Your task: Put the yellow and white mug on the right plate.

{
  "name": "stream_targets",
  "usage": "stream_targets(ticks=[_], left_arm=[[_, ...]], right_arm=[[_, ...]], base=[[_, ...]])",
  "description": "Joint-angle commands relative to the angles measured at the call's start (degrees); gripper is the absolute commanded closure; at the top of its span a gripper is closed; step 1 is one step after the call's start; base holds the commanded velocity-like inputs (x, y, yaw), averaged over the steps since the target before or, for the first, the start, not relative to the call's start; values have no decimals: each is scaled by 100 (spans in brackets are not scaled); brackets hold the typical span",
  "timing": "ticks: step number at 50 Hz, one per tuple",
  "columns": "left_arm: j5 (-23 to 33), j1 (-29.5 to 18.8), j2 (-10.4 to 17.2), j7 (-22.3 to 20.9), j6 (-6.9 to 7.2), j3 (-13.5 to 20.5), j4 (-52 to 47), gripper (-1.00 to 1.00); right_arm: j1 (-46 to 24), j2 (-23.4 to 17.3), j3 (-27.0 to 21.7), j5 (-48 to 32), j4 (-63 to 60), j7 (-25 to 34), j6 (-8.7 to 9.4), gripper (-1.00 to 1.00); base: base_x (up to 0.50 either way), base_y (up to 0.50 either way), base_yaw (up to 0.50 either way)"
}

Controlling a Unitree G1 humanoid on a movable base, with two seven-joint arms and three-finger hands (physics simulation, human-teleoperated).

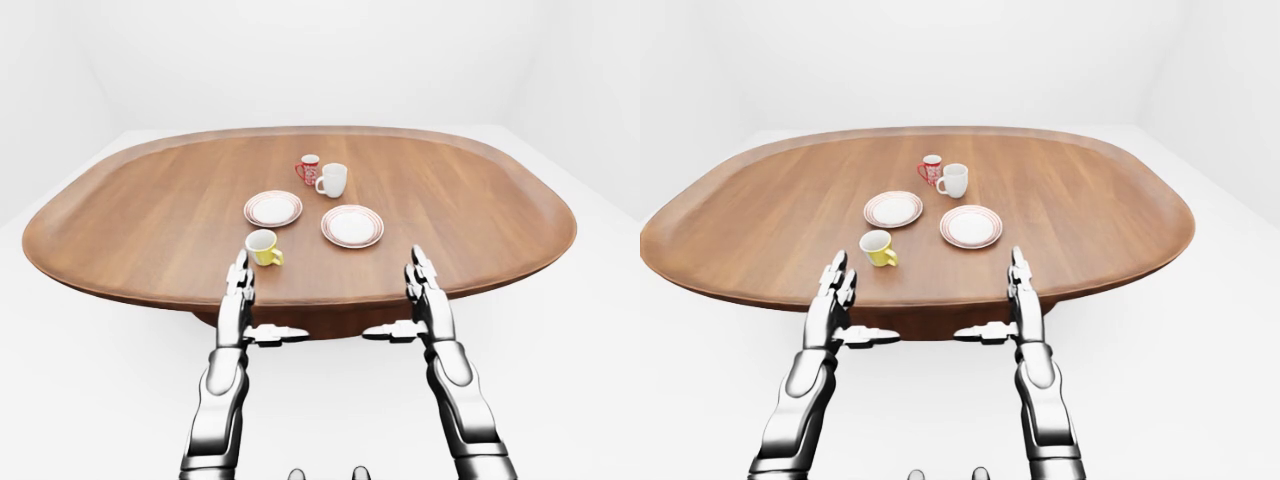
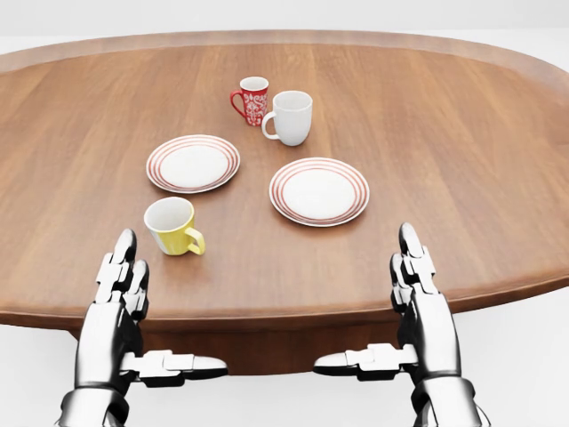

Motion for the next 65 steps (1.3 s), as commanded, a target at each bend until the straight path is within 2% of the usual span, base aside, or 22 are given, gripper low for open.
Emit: stream_targets(ticks=[1, 3, 6, 7, 15, 24, 33, 44, 57, 60, 62, 65], left_arm=[[-61, -55, 118, -155, 301, 181, -226, -100], [-70, -10, 132, -185, 516, 213, -502, -100], [-38, 63, 131, -219, 516, 215, -804, -100], [-3, 114, 128, -225, 516, 202, -960, -100], [165, 392, 110, -377, 516, 138, -2065, -100], [306, 481, 85, -452, 516, 152, -2597, -100], [340, 478, 79, -491, 516, 191, -2664, -100], [355, 474, 83, -543, 516, 238, -2826, -100], [362, 504, 71, -560, 516, 214, -2830, -100], [359, 499, 71, -561, 516, 219, -2825, -100], [358, 505, 69, -562, 516, 216, -2828, -100], [360, 512, 69, -562, 516, 210, -2866, -100]], right_arm=[[-12, -75, -122, 23, -195, 122, 224, -100], [11, -76, -129, 57, -364, 136, 368, -100], [57, -79, -126, 48, -620, 131, 580, -100], [91, -79, -127, 54, -791, 132, 602, -100], [250, -90, -142, -5, -1775, 155, 602, -100], [329, -75, -158, 27, -2352, 266, 602, -100], [334, -73, -236, 44, -2539, 302, 602, -100], [397, -76, -254, 51, -3084, 325, 602, -100], [346, -72, -204, -125, -3045, 274, 602, -100], [400, -64, -197, -59, -3103, 342, 602, -100], [529, -49, -225, 332, -3460, 650, 602, -100], [519, -63, -269, 369, -3513, 602, 602, -100]], base=[[0, 0, 0], [0, 0, 0], [0, 0, 0], [0, 0, 0], [0, 0, 0], [0, 0, 0], [0, 0, 2], [0, 0, 50], [-2, 7, 38], [0, 0, 0], [0, 0, 0], [41, 11, 0]])
